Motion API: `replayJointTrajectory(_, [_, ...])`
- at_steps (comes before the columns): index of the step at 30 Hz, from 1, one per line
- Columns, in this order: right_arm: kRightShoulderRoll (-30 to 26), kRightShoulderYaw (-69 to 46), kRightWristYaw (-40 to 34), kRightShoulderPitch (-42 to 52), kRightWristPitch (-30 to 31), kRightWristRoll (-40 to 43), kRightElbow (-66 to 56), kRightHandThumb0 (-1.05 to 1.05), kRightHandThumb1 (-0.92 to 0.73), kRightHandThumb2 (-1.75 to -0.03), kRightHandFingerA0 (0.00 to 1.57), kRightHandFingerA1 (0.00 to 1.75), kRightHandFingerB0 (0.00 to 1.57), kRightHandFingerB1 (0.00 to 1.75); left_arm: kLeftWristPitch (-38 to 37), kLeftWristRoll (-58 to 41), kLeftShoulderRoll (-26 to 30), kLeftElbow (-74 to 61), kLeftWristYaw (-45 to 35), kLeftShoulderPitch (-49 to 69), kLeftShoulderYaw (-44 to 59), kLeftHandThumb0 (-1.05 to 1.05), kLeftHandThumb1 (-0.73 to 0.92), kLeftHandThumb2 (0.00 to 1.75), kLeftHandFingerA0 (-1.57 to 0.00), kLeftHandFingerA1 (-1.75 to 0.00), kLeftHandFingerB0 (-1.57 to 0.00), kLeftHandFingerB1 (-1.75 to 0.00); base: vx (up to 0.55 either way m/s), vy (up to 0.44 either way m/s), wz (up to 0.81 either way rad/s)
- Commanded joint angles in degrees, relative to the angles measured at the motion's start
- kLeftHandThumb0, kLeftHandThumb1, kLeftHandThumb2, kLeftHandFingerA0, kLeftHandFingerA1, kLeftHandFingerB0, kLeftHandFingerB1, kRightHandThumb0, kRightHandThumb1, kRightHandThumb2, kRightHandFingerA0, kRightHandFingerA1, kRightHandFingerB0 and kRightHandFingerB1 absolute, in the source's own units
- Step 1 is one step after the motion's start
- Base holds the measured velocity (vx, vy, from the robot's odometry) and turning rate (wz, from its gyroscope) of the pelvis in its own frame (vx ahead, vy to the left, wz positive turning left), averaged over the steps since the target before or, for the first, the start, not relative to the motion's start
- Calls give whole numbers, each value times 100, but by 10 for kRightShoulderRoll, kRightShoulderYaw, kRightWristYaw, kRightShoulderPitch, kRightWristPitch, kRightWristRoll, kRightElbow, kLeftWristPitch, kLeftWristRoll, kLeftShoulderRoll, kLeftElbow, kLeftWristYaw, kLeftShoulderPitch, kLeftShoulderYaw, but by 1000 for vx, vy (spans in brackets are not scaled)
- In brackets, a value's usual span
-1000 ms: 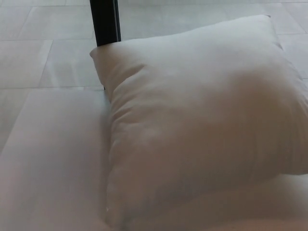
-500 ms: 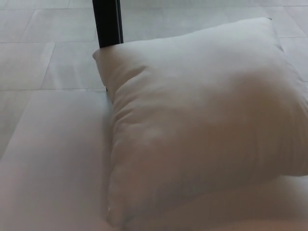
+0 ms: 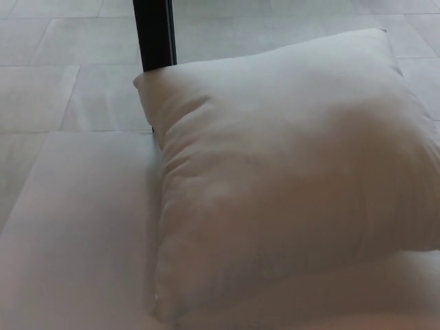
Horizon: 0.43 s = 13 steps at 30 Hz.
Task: The robot uses its left hand to press on the left side of the pillow kept in the middle of the desk and uses its right hand to lift up and the right side of the pillow and turn it over
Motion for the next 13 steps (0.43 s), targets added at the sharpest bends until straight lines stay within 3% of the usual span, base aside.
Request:
replayJointTrajectory(1, [13, 48, -46, -1, -129, 1, 17, -60, -52, -60, 75, 151, 29, 50, -107, 65, 9, -27, 21, 12, -43, -88, 48, 55, -55, -47, -24, -62, 0, 0, 0])
replayJointTrajectory(2, [14, 53, -46, 1, -136, 2, 17, -56, -59, -60, 60, 121, 26, 50, -99, 61, 7, -38, 21, 15, -43, -88, 47, 55, -55, -47, -24, -63, 0, 0, 0])
replayJointTrajectory(3, [14, 57, -43, 1, -141, 3, 18, -56, -57, -59, 64, 133, 29, 50, -96, 61, 4, -50, 17, 24, -46, -91, 37, 89, -49, -56, -21, -62, 0, 0, 0])
replayJointTrajectory(4, [14, 54, -40, 2, -141, 12, 19, -55, -58, -57, 40, 96, 29, 50, -96, 62, 6, -45, 20, 22, -49, -89, 47, 55, -49, -48, -23, -66, 0, 0, 0])
replayJointTrajectory(5, [16, 53, -34, 6, -139, 19, 16, -63, -41, -83, 66, 111, 25, 59, -100, 58, 12, -26, 13, 18, -47, -89, 46, 55, -45, -46, -21, -63, 0, 0, 0])
replayJointTrajectory(6, [17, 55, -33, 7, -140, 21, 14, -56, -57, -58, 65, 125, 22, 53, -107, 60, 18, -11, 9, 15, -50, -90, 47, 55, -51, -48, -21, -61, 0, 0, 0])
replayJointTrajectory(8, [17, 61, -36, 9, -144, 23, 14, -57, -56, -58, 68, 131, 21, 53, -109, 56, 15, -22, 5, 21, -52, -89, 47, 55, -55, -51, -20, -64, 0, 0, 0])
replayJointTrajectory(9, [14, 65, -48, 8, -143, 23, 18, -58, -56, -57, 82, 148, 24, 53, -107, 54, 17, -20, 0, 22, -53, -88, 47, 55, -58, -51, -17, -64, 0, 0, 0])
replayJointTrajectory(10, [13, 67, -49, 9, -144, 25, 18, -62, -45, -81, 91, 128, 25, 58, -110, 52, 19, -12, -2, 19, -52, -85, 34, 84, -55, -59, -14, -62, 0, 0, 0])
replayJointTrajectory(11, [13, 72, -49, 8, -149, 24, 26, -58, -58, -58, 80, 129, 24, 50, -112, 54, 26, -4, -7, 16, -56, -88, 48, 55, -51, -48, -13, -63, 0, 0, 0])
replayJointTrajectory(12, [13, 80, -45, 10, -156, 23, 31, -66, -47, -83, 81, 113, 19, 55, -103, 52, 25, -19, -4, 20, -57, -90, 46, 57, -51, -49, -16, -65, 0, 0, 0])
replayJointTrajectory(13, [13, 80, -45, 10, -156, 23, 31, -66, -47, -83, 81, 113, 19, 55, -103, 52, 25, -19, -4, 20, -57, -90, 46, 57, -51, -49, -16, -65, 0, 0, 0])
